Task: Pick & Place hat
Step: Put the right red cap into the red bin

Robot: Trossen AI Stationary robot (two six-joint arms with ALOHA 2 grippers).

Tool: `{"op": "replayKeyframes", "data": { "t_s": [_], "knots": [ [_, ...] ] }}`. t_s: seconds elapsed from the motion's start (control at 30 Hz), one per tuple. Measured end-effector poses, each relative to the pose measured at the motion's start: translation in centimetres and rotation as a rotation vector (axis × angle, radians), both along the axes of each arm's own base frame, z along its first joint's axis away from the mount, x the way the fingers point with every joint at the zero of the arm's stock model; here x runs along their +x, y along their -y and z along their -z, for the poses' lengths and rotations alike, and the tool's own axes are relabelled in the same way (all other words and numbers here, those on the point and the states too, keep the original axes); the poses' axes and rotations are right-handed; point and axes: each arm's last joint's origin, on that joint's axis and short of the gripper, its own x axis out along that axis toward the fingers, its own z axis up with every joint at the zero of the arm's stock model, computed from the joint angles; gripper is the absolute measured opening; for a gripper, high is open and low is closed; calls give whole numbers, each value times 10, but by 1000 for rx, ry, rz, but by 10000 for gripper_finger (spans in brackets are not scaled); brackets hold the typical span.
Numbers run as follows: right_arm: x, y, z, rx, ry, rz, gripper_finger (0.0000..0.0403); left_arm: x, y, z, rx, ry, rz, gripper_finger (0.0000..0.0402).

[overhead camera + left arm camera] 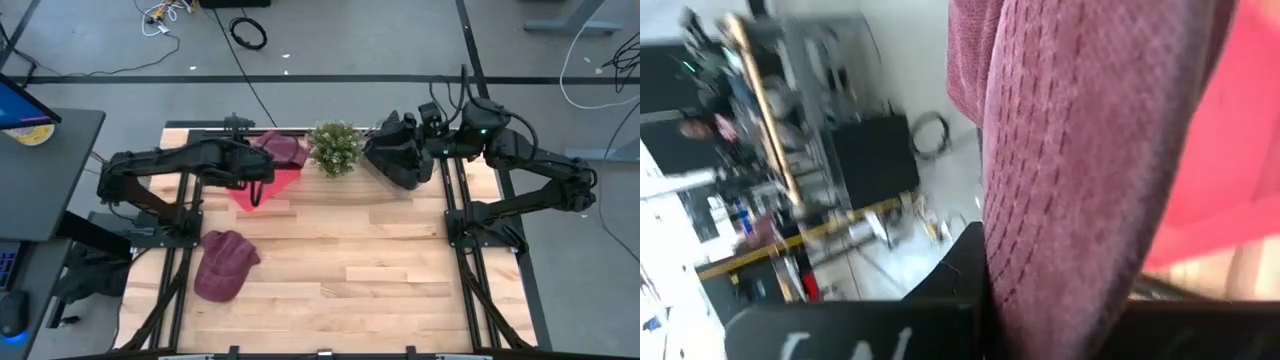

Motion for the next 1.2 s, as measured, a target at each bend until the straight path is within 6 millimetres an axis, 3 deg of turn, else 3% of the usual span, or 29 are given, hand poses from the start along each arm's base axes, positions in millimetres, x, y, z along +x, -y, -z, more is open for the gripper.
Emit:
{"op": "replayKeyframes", "data": {
  "t_s": [0.27,0.43,0.57,0.73,0.9,1.2],
  "knots": [
    [-1,0,13,-53,-130,40,157,-1,-13,52,16,-31,-44,14],
    [-2,-3,22,-39,-224,31,68,0,-21,76,138,-142,-13,15],
    [-2,-6,23,-53,-238,14,8,-3,-30,93,121,-255,21,15],
    [-2,-7,23,-54,-238,10,25,-11,-44,111,117,-367,9,15],
    [-2,-7,23,-62,-238,9,6,-16,-54,120,101,-419,4,15],
    [-2,-7,23,-73,-238,8,4,0,-58,120,86,-412,153,16]
  ]
}}
